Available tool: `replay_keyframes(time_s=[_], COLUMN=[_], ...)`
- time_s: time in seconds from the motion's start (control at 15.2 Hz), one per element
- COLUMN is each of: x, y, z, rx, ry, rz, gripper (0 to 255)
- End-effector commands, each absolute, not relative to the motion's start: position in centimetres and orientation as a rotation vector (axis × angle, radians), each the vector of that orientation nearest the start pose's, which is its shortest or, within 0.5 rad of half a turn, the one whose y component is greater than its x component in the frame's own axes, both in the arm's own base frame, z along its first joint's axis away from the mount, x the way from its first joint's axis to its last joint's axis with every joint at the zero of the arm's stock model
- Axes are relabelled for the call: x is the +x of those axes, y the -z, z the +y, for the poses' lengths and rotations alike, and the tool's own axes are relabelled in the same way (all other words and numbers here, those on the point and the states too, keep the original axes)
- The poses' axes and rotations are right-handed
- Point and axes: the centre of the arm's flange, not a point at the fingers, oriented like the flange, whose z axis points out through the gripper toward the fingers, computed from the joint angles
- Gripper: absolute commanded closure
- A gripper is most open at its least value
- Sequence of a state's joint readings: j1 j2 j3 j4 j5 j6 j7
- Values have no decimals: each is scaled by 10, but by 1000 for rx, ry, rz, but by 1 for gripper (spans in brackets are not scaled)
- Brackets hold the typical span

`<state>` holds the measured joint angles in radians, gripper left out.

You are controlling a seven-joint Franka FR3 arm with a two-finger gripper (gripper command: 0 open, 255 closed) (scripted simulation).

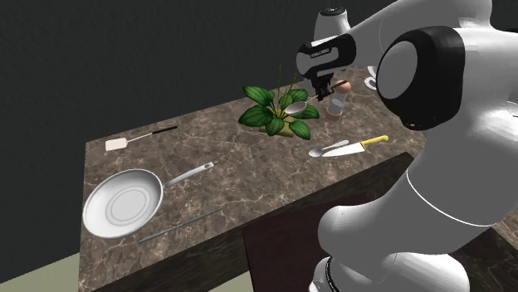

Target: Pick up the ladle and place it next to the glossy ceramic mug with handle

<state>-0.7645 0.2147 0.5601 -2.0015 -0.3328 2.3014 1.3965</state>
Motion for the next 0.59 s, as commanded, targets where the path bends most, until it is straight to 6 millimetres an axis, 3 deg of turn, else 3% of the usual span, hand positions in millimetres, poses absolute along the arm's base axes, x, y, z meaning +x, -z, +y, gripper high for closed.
replay_keyframes(time_s=[0.0,0.46,0.53], x=[581,581,586], y=[-361,-325,-336], z=[-139,-139,-141], rx=[-2424,-2424,-2419], ry=[278,278,295], rz=[2066,2066,2067], gripper=[255,255,255])
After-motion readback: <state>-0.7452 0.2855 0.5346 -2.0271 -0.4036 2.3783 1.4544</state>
